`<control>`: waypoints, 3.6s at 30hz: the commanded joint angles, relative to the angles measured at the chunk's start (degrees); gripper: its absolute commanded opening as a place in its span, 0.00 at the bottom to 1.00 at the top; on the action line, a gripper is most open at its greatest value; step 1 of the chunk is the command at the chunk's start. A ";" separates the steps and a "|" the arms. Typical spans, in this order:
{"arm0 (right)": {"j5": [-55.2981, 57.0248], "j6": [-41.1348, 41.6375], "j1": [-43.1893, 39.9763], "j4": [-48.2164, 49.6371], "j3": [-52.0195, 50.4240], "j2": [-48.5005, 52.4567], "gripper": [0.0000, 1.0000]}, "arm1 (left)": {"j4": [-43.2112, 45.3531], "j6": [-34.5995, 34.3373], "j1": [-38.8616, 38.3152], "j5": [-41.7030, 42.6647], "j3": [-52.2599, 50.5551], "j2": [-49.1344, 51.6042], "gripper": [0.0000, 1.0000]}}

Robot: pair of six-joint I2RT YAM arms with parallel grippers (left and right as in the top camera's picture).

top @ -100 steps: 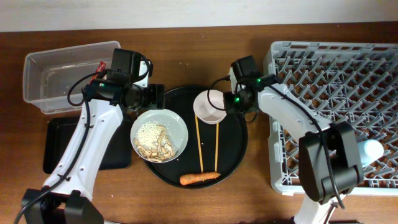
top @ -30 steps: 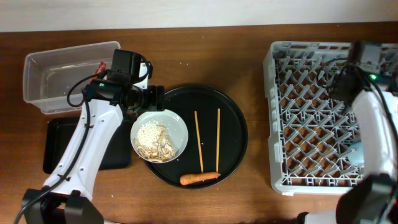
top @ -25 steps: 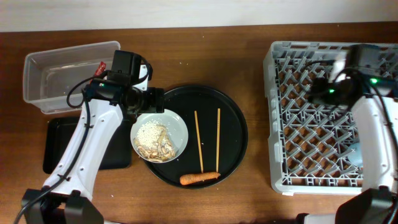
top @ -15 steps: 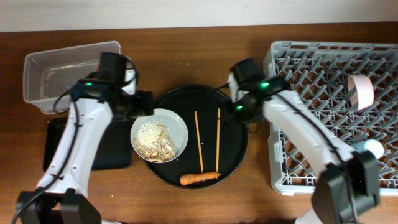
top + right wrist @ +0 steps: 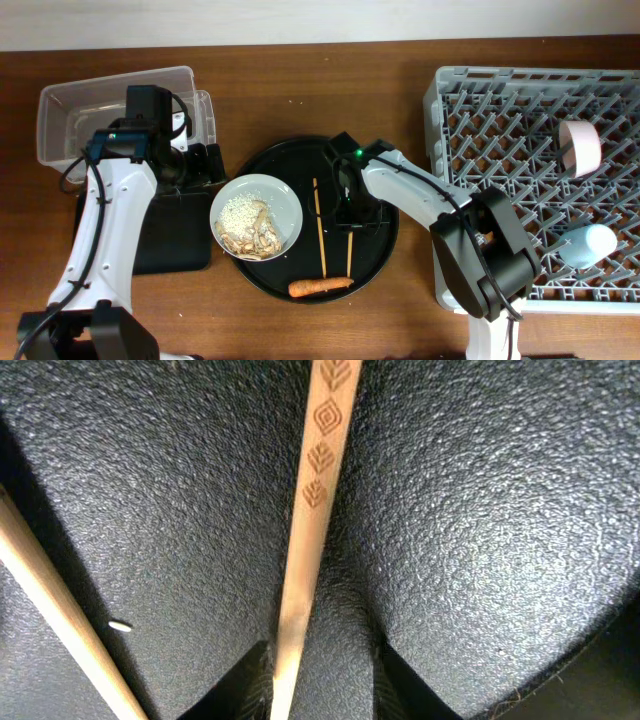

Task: Sort waste into correct bins and load items into the dishwasher rack
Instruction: 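Grasp one wooden chopstick on the tray with the right gripper, then place the chopstick along the left edge of the dish rack, then grasp the second chopstick on the tray with the right gripper, then place the second chopstick in the dish rack beside the first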

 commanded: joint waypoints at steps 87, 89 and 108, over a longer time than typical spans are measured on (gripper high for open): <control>8.52 -14.56 -15.06 -25.33 22.01 -9.09 0.04 | 0.13 -0.70 0.20 -0.22 0.42 -0.63 0.96; 8.52 -17.27 -19.32 -27.82 21.70 -9.09 0.04 | 0.13 -0.68 0.20 -0.22 0.42 -0.63 0.96; 8.76 -23.80 -29.99 -19.30 7.28 -16.81 0.28 | 0.13 -0.68 -0.09 0.85 0.42 -0.63 0.96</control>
